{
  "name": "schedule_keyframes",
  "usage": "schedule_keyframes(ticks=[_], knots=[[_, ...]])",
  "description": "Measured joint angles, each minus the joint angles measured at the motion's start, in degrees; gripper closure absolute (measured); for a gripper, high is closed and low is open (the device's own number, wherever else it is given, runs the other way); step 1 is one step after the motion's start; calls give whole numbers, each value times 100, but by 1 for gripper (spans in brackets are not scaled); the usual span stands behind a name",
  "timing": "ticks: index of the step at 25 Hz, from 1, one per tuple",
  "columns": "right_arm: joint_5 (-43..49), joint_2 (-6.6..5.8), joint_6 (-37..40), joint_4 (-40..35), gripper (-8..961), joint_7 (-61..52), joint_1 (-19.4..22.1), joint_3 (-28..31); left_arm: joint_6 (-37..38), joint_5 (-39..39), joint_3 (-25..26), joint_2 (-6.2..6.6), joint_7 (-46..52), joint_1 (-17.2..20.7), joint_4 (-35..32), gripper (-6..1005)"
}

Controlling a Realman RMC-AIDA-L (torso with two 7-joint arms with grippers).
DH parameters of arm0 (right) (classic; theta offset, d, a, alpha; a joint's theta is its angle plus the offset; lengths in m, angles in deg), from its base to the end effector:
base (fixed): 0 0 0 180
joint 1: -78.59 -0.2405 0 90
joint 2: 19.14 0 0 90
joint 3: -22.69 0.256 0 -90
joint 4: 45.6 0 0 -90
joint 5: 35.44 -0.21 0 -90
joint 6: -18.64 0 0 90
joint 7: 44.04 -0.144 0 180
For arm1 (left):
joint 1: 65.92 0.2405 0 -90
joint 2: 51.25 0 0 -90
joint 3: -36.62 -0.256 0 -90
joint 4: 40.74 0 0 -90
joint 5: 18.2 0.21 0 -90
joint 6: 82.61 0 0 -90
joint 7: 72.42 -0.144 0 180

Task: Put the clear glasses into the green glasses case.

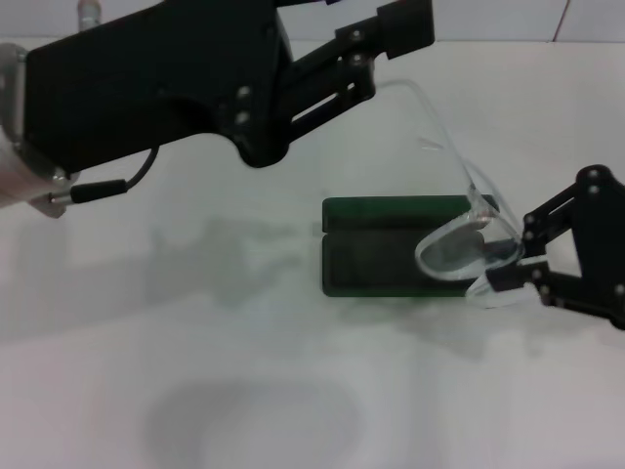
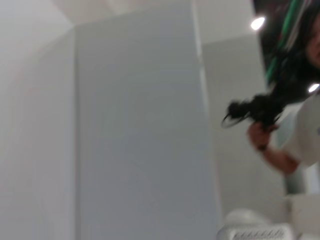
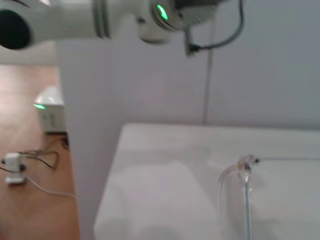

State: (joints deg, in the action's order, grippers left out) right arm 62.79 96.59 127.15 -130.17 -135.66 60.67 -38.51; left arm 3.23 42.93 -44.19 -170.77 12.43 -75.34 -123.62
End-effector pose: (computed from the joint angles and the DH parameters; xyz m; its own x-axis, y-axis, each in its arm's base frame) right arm 0.1691 0.2720 0.0777 0.9269 0.1121 -0.3581 0.0848 -0.9922 -0.0911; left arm -0.1014 0.2647 0.0584 0.5164 -0.1429 0.8444 0.0392 -0.9810 -0.1900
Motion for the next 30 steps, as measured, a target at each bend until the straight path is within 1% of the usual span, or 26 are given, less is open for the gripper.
schedule_keyframes(ticks=[4, 7, 11, 16, 20, 26, 30], knots=[[-601, 2, 54, 596, 848, 848, -2, -140, 361, -108, 113, 0, 121, -150, 368, 674], [-860, 2, 118, 754, 848, 1123, -15, -182, 415, -39, 124, -1, 111, -194, 582, 721], [-996, 7, 151, 776, 848, 1171, -63, -210, 526, 39, 127, 8, 89, -346, 905, 783], [-1171, 11, 136, 813, 847, 1190, -118, -281, 829, 111, 130, 15, 95, -697, 1483, 866], [-1284, 11, 119, 872, 847, 1196, -164, -324, 900, 287, 132, 16, 125, -854, 1659, 946], [-1290, 11, 111, 923, 847, 1199, -239, -329, 914, 432, 136, 7, 141, -915, 1688, 947], [-1290, 7, 109, 1117, 847, 1202, -345, -331, 928, 438, 136, 8, 150, -917, 1691, 948]])
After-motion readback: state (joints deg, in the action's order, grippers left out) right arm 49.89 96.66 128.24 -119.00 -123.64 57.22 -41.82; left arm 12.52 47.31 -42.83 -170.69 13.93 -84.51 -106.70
